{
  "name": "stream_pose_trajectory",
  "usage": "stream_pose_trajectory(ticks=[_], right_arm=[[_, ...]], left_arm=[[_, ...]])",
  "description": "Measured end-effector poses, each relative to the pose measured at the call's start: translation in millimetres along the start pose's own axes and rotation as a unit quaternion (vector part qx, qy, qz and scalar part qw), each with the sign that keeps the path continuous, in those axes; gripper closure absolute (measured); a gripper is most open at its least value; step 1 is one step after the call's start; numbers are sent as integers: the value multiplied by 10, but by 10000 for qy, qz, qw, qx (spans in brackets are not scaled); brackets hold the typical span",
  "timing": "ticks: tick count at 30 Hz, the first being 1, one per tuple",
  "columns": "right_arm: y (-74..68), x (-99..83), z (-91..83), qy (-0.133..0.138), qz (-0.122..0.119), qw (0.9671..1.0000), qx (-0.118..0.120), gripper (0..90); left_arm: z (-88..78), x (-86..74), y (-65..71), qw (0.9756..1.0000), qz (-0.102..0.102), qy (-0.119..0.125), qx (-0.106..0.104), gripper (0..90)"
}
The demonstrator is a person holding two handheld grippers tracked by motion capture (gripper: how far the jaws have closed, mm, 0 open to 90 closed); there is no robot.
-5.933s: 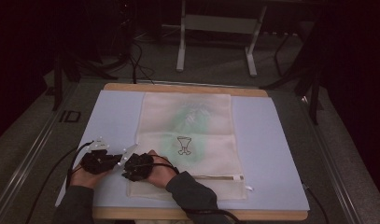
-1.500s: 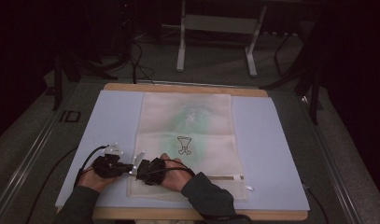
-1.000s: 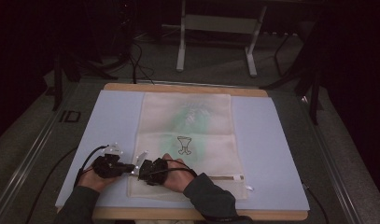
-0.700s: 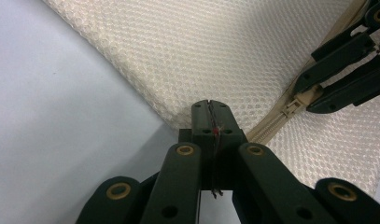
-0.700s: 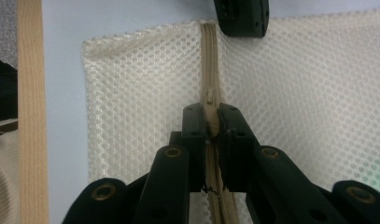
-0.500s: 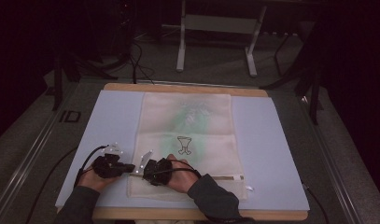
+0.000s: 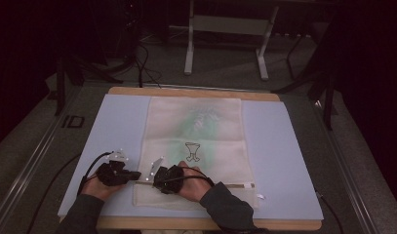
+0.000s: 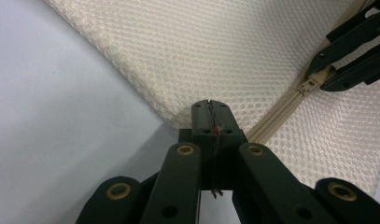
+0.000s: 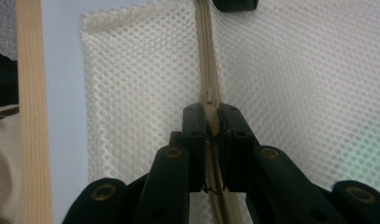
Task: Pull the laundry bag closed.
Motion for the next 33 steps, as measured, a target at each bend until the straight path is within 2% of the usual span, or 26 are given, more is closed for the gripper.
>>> stream_pose_trajectory(ticks=[8,33], right_arm=[[1,-46,-27,15,69,10000,12,822],[13,-216,-109,-100,73,9999,65,822]], left_arm=[[0,0,0,10000,-1,0,-3,900],[0,1,0,10000,-4,-2,0,900]])
Point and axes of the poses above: each handheld gripper's, and its own axes: z roughly forward along the jaws, x roughly out of its top, y roughly to its right, the point moved 8 cm from there along z, roughly forward along the jaws, and after that the axes turned 4 degrees about x, right-handed, at the moved point
